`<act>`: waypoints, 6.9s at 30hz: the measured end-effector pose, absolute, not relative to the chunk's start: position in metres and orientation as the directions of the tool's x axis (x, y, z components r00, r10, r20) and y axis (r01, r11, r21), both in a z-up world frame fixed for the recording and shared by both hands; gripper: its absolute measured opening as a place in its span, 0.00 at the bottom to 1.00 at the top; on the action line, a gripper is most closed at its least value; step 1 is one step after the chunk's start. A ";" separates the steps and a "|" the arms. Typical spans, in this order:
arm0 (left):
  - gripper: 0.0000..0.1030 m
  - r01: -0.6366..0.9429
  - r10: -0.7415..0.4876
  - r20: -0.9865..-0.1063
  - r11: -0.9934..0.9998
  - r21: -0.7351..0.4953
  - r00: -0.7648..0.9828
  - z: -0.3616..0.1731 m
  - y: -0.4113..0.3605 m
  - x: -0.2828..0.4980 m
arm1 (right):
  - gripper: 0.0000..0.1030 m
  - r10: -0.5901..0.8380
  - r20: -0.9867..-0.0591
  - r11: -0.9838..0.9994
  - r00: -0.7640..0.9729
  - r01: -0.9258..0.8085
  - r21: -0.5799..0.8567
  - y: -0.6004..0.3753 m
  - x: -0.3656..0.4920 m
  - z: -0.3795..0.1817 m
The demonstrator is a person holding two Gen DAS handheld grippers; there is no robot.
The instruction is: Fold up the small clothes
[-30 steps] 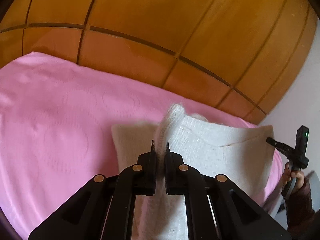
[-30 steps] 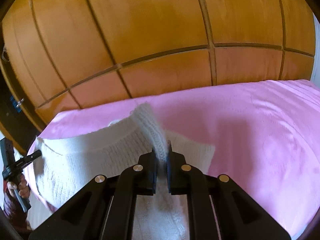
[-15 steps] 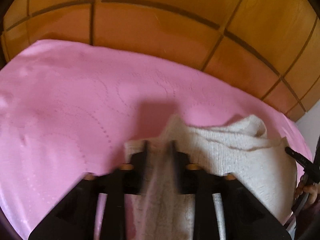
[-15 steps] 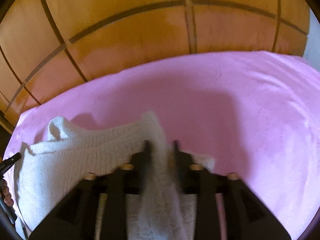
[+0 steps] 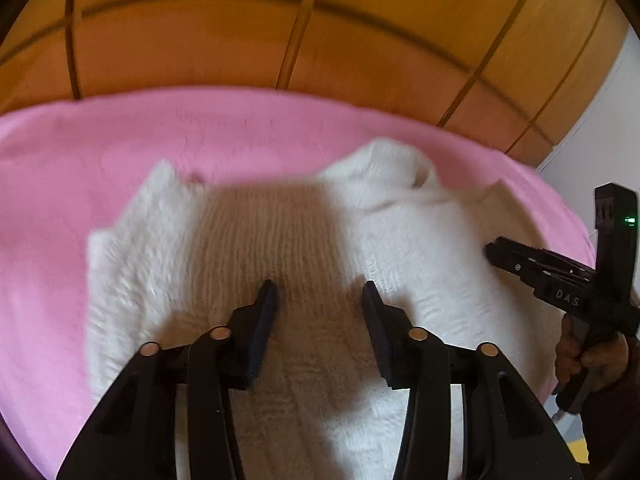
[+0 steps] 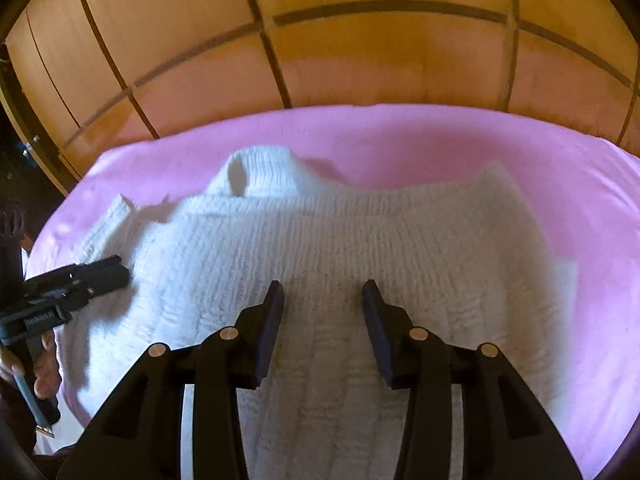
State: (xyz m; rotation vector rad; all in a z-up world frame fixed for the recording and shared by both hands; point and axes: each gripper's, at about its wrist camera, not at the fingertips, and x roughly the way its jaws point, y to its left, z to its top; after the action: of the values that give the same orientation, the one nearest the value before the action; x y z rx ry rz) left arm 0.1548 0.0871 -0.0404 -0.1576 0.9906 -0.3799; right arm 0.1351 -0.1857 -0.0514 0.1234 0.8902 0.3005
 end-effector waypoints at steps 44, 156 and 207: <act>0.47 0.083 -0.181 -0.767 0.983 -0.165 0.615 -0.057 0.121 0.060 | 0.63 0.368 -0.726 0.911 0.581 -0.381 0.157 -0.119 0.033 -0.074; 0.72 -0.005 -0.709 -0.509 0.581 -0.814 0.488 -0.052 0.205 0.098 | 0.62 0.715 -0.560 0.695 0.418 -0.516 0.501 -0.083 0.049 -0.005; 0.54 -0.054 -0.082 -0.760 0.987 -0.152 0.645 -0.027 0.180 0.082 | 0.87 0.450 -0.672 0.881 0.588 -0.415 0.227 0.004 0.182 -0.020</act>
State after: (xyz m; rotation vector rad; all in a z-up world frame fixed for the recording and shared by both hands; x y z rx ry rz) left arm 0.0821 0.1802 -0.0272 -0.1662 0.8705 -0.0158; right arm 0.1816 0.0035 -0.0202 0.0477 0.7967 0.5038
